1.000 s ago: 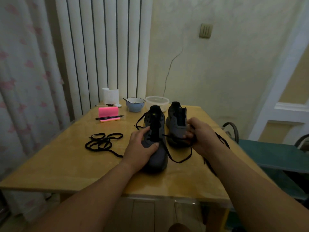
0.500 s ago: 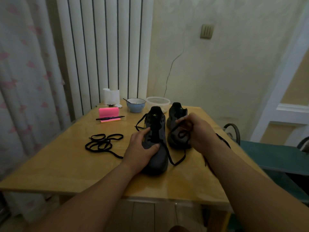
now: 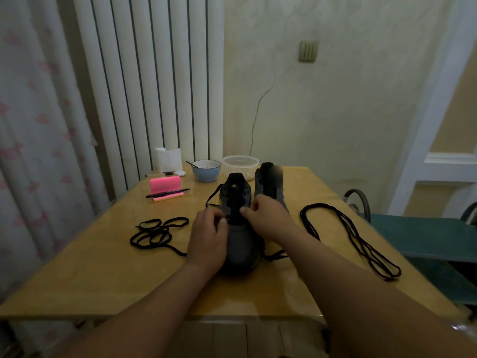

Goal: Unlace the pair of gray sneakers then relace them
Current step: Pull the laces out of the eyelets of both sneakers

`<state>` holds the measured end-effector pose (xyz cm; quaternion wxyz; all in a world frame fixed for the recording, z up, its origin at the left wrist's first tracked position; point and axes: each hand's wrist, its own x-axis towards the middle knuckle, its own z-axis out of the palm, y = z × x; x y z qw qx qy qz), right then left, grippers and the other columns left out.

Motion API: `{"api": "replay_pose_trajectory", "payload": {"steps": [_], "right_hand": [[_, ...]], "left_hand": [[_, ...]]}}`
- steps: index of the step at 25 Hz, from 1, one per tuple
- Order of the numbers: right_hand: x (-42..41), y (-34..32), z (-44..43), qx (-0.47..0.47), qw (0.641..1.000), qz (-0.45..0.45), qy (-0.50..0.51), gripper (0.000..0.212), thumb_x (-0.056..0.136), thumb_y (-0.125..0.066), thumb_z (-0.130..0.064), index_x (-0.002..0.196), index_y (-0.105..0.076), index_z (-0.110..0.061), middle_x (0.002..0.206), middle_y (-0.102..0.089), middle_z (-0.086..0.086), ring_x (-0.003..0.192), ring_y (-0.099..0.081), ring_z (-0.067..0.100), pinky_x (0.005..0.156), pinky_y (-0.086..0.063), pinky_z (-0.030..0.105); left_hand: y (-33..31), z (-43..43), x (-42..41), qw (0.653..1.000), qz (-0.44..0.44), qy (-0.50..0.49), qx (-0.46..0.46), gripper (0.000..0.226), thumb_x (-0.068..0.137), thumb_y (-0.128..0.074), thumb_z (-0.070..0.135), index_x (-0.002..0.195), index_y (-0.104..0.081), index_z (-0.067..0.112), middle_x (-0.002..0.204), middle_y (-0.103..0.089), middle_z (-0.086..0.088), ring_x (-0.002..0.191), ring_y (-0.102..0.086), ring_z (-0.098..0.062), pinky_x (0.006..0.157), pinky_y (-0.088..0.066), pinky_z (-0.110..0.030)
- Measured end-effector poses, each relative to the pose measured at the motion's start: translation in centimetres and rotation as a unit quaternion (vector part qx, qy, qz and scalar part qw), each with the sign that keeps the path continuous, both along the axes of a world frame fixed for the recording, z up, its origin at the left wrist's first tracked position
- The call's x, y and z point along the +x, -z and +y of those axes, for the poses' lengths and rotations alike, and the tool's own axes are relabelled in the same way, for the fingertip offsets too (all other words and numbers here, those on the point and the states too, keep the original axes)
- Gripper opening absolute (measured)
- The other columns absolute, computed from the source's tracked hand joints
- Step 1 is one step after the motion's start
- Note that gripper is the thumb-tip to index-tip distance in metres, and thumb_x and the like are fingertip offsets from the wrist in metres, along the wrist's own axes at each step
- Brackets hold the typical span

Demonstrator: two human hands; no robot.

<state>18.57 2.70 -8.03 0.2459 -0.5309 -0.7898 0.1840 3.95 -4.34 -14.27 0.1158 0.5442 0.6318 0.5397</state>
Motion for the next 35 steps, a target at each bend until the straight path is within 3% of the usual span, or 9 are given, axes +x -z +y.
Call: {"api": "replay_pose_trajectory", "payload": {"steps": [4,8,18,22,26,29,31,33,35], "right_hand": [[-0.1,-0.3,0.3,-0.032,0.999,0.035,-0.007,0.035,0.099,-0.061,-0.049,0.082,-0.056,-0.019,0.074,-0.060,-0.001,0.067,-0.057,0.015,0.057,-0.042,0.033],[-0.8,-0.7,0.5,-0.032,0.999,0.010,-0.008,0.031,0.098,-0.056,-0.043,0.090,-0.062,-0.013,0.082,-0.067,0.008,0.075,-0.065,0.025,0.065,-0.053,0.039],[-0.2,-0.9,1.3,-0.068,0.997,-0.001,-0.020,0.032,0.100,-0.048,-0.042,0.084,-0.055,-0.015,0.077,-0.056,0.006,0.067,-0.052,0.024,0.061,-0.039,0.035],[-0.1,-0.5,1.3,-0.044,0.999,-0.009,-0.018,0.040,0.104,-0.051,-0.051,0.083,-0.056,-0.017,0.076,-0.058,0.003,0.067,-0.056,0.021,0.059,-0.041,0.034],[-0.2,-0.4,0.8,-0.025,0.999,-0.013,-0.022,0.040,0.105,-0.049,-0.055,0.085,-0.054,-0.020,0.082,-0.061,0.002,0.073,-0.058,0.018,0.059,-0.041,0.034],[0.2,0.4,0.0,-0.013,1.000,0.012,-0.011,0.038,0.106,-0.046,-0.055,0.089,-0.052,-0.021,0.084,-0.060,0.001,0.073,-0.057,0.016,0.058,-0.039,0.034],[0.7,1.3,-1.0,-0.018,0.999,0.030,-0.011,0.034,0.103,-0.049,-0.053,0.096,-0.054,-0.020,0.088,-0.062,0.002,0.076,-0.059,0.017,0.061,-0.044,0.035],[0.9,2.7,-1.9,-0.041,0.997,0.048,-0.041,0.038,0.094,-0.056,-0.057,0.108,-0.057,-0.022,0.098,-0.067,0.001,0.084,-0.064,0.018,0.071,-0.056,0.039],[0.6,3.9,-3.1,-0.057,0.995,0.061,-0.061,0.073,0.077,-0.064,-0.079,0.129,-0.052,-0.029,0.118,-0.067,-0.004,0.103,-0.066,0.018,0.087,-0.059,0.047]], "left_hand": [[-5.1,1.4,-1.3,0.978,0.007,0.060,-0.202,0.034,0.106,-0.052,0.050,0.089,-0.060,0.022,0.086,-0.063,0.000,0.079,-0.061,-0.016,0.061,-0.043,-0.029],[-7.7,2.8,-1.9,0.931,0.027,0.133,-0.338,0.024,0.108,-0.056,0.033,0.098,-0.068,0.015,0.077,-0.060,-0.001,0.064,-0.052,-0.014,0.055,-0.038,-0.026],[-7.2,2.2,-2.8,0.923,-0.126,0.139,-0.335,0.010,0.098,-0.065,0.023,0.104,-0.066,0.015,0.089,-0.060,-0.005,0.081,-0.054,-0.020,0.077,-0.046,-0.035],[-6.5,2.1,-3.8,0.952,0.166,0.172,-0.189,0.014,0.101,-0.061,0.017,0.111,-0.061,0.027,0.100,-0.066,0.006,0.087,-0.065,-0.011,0.072,-0.052,-0.028],[-6.4,1.4,-4.9,0.912,0.360,0.177,-0.088,0.019,0.105,-0.059,0.024,0.121,-0.063,0.033,0.114,-0.067,0.011,0.100,-0.063,-0.008,0.079,-0.053,-0.026],[-6.1,1.3,-4.9,0.832,0.533,0.152,-0.002,0.018,0.107,-0.053,0.030,0.123,-0.060,0.030,0.109,-0.062,0.008,0.084,-0.058,-0.010,0.066,-0.048,-0.027],[-5.8,1.6,-4.8,0.803,0.579,0.140,0.017,0.017,0.106,-0.052,0.032,0.122,-0.058,0.028,0.107,-0.059,0.007,0.076,-0.054,-0.010,0.060,-0.039,-0.023],[-5.9,1.7,-4.4,0.816,0.563,0.132,0.003,0.014,0.107,-0.051,0.031,0.119,-0.056,0.026,0.108,-0.056,0.006,0.078,-0.054,-0.010,0.061,-0.039,-0.023],[-6.4,1.8,-3.9,0.833,0.537,0.130,-0.024,0.010,0.108,-0.049,0.028,0.116,-0.054,0.024,0.109,-0.053,0.005,0.081,-0.053,-0.012,0.064,-0.040,-0.025]]}}
